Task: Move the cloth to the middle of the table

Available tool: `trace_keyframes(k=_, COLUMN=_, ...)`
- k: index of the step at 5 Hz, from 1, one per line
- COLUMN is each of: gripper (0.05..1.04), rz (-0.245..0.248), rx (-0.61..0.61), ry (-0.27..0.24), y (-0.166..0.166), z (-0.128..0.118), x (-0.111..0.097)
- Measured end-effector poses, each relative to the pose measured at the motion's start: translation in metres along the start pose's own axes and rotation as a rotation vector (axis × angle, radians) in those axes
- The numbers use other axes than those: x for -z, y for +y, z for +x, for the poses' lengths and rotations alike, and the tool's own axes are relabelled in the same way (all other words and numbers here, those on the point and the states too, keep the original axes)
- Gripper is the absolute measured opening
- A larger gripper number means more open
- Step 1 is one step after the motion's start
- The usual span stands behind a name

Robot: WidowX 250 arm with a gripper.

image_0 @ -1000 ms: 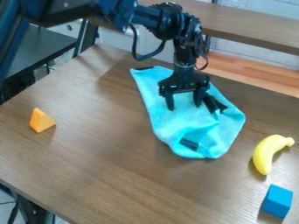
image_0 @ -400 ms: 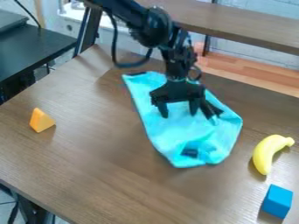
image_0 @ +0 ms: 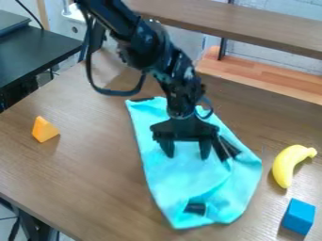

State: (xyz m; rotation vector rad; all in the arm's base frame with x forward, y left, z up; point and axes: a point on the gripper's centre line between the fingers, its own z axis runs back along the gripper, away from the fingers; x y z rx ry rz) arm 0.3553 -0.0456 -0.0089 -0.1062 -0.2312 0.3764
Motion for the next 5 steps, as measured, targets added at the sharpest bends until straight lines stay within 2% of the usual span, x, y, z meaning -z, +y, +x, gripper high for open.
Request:
trace_keyframes(k=1, gripper=0.999, rz=-0.009, rx=0.071, ry=0.018, y=0.005, z=-0.024, x=-0.006)
trace_keyframes(k=2, gripper=0.999, rz=-0.013, rx=0.085, ry=0.029, y=0.005, z=-0.028, x=-0.008)
trace_keyframes(k=3, gripper=0.999, rz=-0.040, rx=0.052, ry=0.046, y=-0.006, z=-0.020, x=-0.023)
trace_keyframes(k=4, gripper=0.999, rz=-0.092, rx=-0.029, ry=0.010, y=-0.030, z=0.011, x=-0.068)
trace_keyframes(k=5, gripper=0.999, rz=-0.117, rx=-0.122, ry=0.037, y=-0.042, z=0.025, x=-0.111)
